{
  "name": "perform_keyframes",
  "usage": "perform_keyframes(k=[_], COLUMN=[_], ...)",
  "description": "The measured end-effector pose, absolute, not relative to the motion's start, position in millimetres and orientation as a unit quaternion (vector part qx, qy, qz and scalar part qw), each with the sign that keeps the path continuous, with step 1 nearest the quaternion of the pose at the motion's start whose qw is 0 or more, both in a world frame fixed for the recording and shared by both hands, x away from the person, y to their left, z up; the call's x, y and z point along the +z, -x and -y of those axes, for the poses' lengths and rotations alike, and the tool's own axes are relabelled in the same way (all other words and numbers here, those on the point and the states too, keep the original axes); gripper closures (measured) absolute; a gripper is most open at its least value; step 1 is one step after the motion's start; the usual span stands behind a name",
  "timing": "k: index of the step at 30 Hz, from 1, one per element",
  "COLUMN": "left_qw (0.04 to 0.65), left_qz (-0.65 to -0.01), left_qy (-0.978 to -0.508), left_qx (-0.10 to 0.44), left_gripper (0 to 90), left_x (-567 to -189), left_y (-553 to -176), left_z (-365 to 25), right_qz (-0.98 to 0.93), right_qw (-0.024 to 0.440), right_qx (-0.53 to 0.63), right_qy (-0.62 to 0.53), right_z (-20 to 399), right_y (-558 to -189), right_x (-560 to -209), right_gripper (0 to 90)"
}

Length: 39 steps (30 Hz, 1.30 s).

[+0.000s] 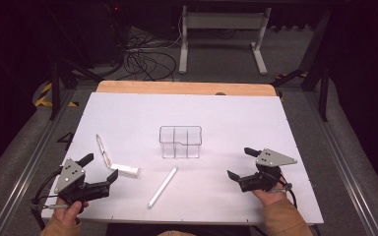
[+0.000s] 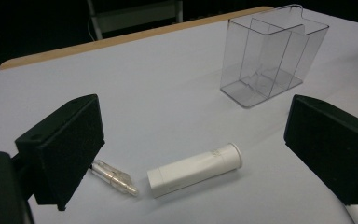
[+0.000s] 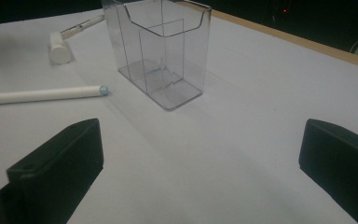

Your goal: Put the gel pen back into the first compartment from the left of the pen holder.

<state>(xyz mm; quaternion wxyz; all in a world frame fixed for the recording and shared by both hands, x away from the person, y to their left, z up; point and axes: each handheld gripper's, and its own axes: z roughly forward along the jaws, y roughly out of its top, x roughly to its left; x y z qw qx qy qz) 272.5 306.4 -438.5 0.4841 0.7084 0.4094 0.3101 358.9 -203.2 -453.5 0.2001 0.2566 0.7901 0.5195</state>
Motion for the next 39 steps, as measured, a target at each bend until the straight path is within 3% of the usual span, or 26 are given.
perform_keyframes(k=[8, 24, 33, 39], left_qw=[0.485, 0.462, 0.430, 0.443], left_qz=[-0.397, -0.417, -0.441, -0.454], left_qy=[-0.719, -0.726, -0.722, -0.716], left_qx=[0.302, 0.292, 0.314, 0.293], left_gripper=[5.6, 9.9, 14.3, 14.3], left_x=[-437.2, -427.5, -422.0, -416.0], left_y=[-272.8, -274.6, -277.3, -284.3], left_z=[-303.3, -303.0, -300.5, -306.9], right_qz=[-0.782, -0.791, -0.795, -0.795], right_qw=[0.198, 0.195, 0.190, 0.188], right_qx=[0.529, 0.515, 0.513, 0.514], right_qy=[-0.265, -0.267, -0.262, -0.262], right_z=[207.3, 201.7, 198.5, 198.2], right_y=[-358.5, -359.2, -359.2, -359.1], right_x=[-460.7, -467.9, -470.0, -470.2], right_gripper=[0.3, 1.3, 1.4, 1.5])
